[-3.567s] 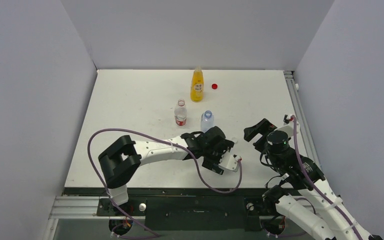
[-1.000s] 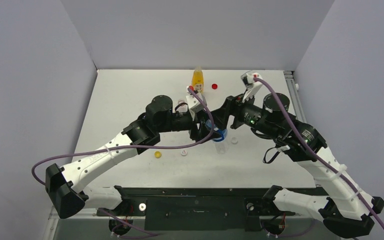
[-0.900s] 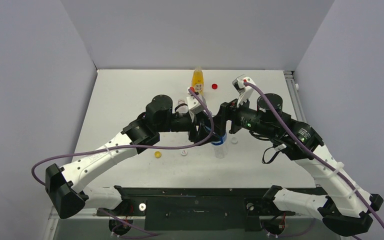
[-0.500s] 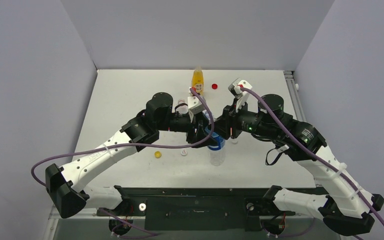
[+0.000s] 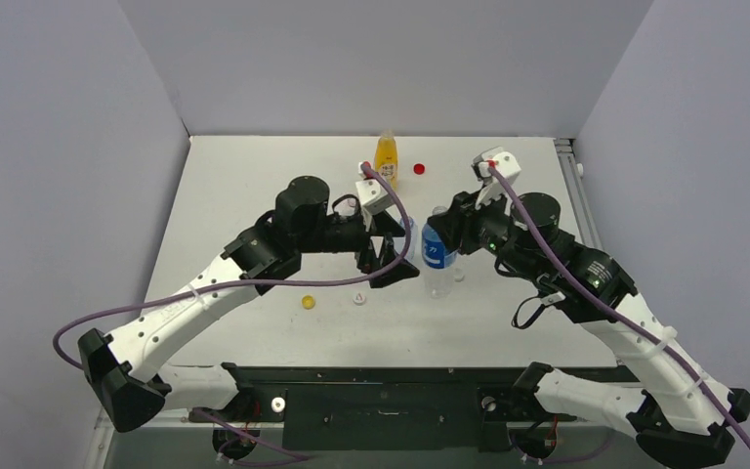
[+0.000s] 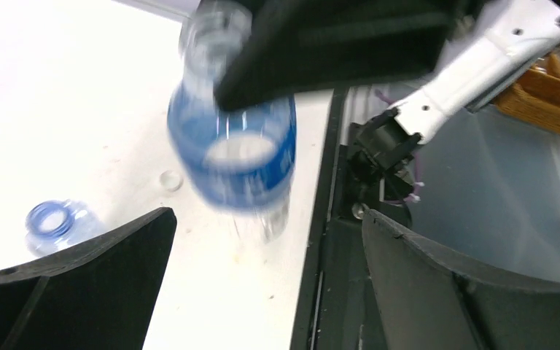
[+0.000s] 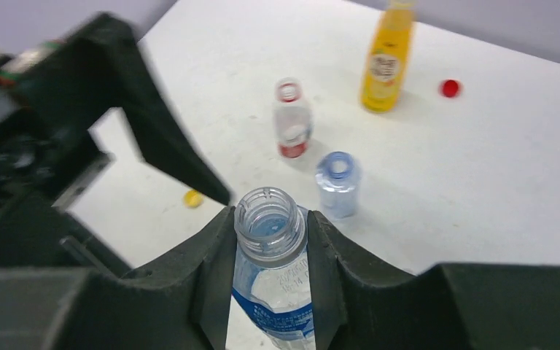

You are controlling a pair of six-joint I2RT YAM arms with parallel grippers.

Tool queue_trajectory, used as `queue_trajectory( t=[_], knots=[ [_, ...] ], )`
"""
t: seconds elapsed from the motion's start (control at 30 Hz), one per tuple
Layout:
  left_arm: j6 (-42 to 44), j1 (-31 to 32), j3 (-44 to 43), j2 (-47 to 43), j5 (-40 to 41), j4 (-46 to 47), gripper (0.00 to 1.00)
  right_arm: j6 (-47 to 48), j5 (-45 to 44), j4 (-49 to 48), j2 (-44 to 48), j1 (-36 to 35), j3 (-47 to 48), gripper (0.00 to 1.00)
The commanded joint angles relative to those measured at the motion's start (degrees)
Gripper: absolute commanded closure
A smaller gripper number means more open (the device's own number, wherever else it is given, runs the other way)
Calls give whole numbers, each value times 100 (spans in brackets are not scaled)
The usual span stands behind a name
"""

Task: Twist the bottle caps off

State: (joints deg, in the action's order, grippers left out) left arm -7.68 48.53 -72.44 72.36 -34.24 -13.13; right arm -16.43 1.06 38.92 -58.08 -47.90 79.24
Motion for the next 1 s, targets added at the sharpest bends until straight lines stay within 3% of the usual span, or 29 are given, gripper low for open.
queue_trajectory(
  t=[0.0,0.17,0.37,0.53,0.63,0.97],
  knots=[
    [109,-385,12,-713,789,-412,3,109,-1204,-842,434,765,-435,100],
    [-110,-1028,798,-1580,1900,-382,3,-13,-1549,-2026,391,1429,-1240,100],
    [95,-1924,1766,-2489,3158,-313,3,-279,-1762,-3578,-466,1965,-1880,100],
    [205,-2835,2358,-2419,2986,29,3,-350,-1964,-4860,-1268,2094,-2253,100],
    [238,-3246,2466,-2094,2894,151,3,-364,-1921,-5133,-1713,2144,-2229,100],
    [329,-3450,2674,-1668,3075,571,3,-398,-2147,-5820,-2351,2150,-2843,100]
  ],
)
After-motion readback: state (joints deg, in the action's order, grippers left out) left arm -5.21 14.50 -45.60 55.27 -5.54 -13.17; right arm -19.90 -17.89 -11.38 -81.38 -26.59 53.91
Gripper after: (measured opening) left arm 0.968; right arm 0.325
